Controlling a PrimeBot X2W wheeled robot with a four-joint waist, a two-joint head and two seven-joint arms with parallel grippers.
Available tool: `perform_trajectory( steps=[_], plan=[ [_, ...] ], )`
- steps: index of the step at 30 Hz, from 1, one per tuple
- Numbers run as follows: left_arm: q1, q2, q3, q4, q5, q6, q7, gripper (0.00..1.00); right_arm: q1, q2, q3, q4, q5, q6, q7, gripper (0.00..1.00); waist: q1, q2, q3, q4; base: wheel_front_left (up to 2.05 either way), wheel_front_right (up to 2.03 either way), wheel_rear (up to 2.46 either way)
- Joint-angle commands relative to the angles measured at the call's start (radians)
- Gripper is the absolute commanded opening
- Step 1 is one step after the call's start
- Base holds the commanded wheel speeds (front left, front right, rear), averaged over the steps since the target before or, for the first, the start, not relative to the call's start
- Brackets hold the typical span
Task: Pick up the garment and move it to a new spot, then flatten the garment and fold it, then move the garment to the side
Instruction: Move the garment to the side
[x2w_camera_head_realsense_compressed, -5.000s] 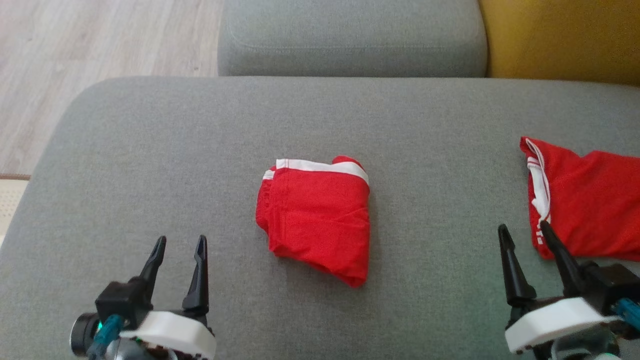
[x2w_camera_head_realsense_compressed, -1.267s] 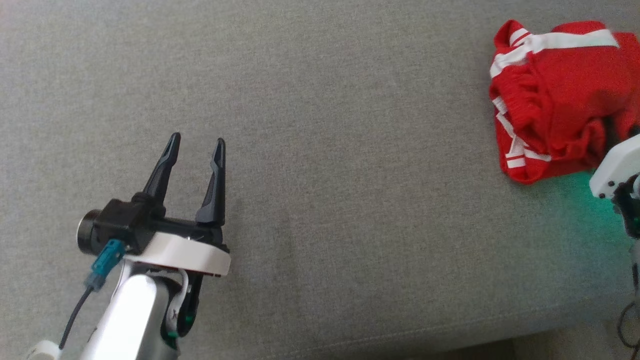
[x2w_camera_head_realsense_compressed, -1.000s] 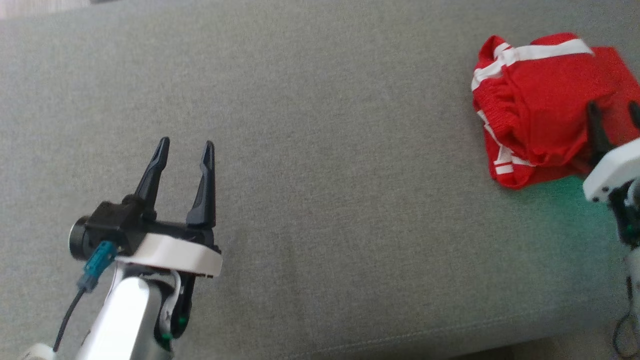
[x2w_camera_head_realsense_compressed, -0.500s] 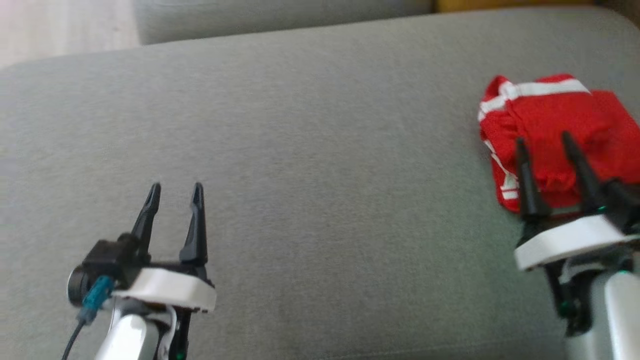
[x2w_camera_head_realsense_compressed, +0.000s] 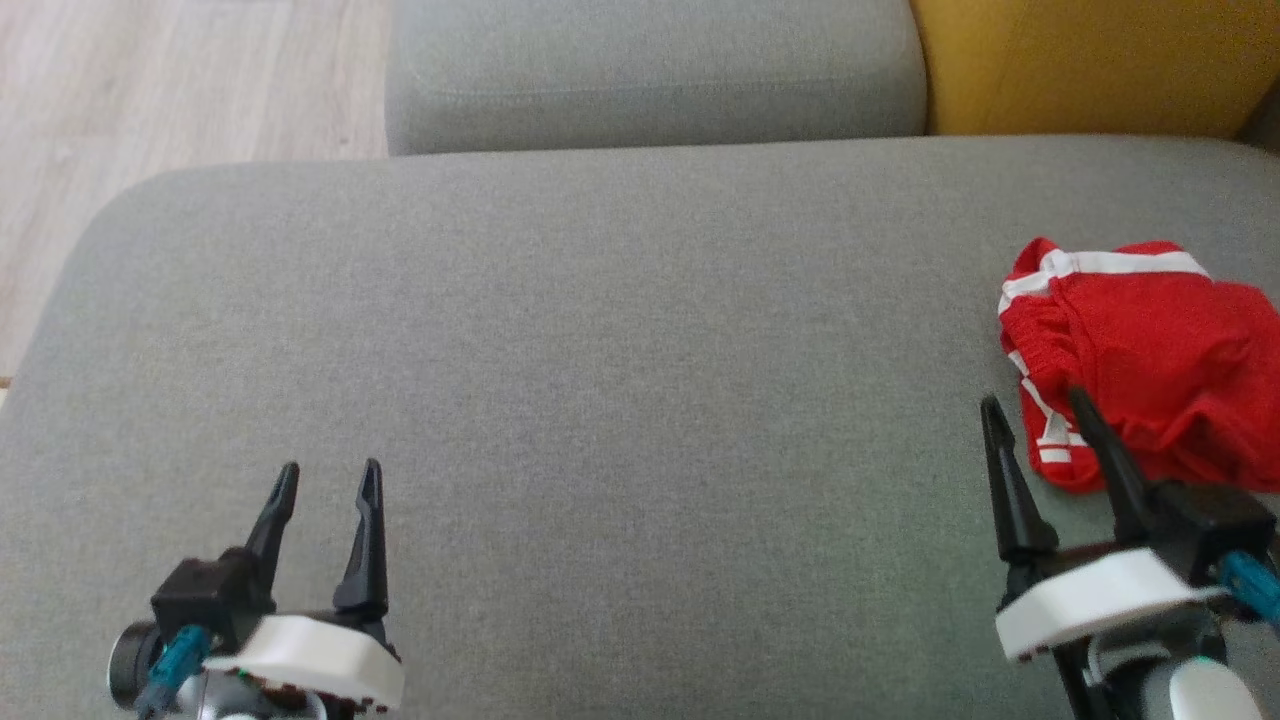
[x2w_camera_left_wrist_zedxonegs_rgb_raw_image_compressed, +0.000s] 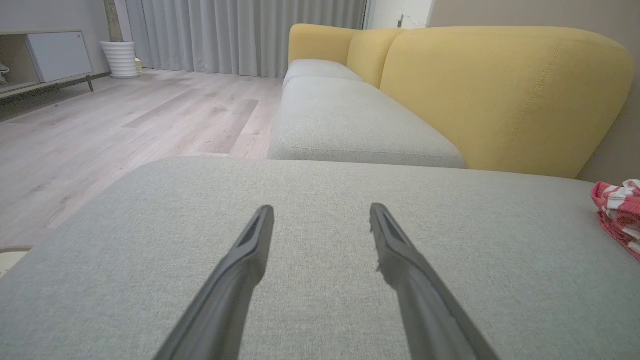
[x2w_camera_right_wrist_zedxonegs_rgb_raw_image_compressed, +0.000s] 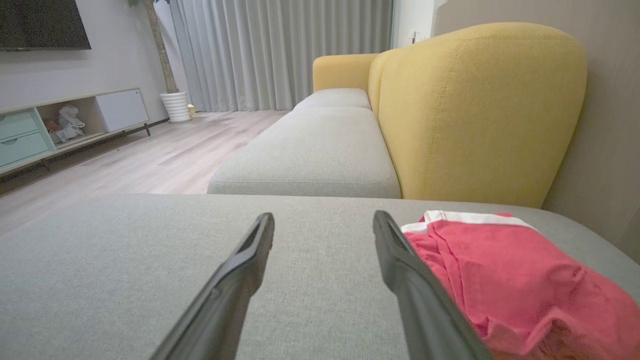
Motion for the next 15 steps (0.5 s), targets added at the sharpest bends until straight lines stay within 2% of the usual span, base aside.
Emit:
perform_trajectory(
  steps=[1, 15],
  plan=[
    [-0.030, 0.022, 0.033, -0.039, 0.003, 0.005, 0.003, 1.00, -0.010, -0.002, 0.013, -0.047, -0.006, 0.007, 0.005, 1.00, 0.0001, 0.0000, -0.018, 0.005, 0.00, 0.00, 0.00],
    [0.009, 0.045, 0.007, -0.063, -0.002, -0.002, 0.036, 1.00, 0.064, 0.003, -0.001, -0.091, 0.012, 0.007, 0.013, 1.00, 0.0001, 0.0000, -0.046, -0.009, 0.00, 0.00, 0.00]
  ],
)
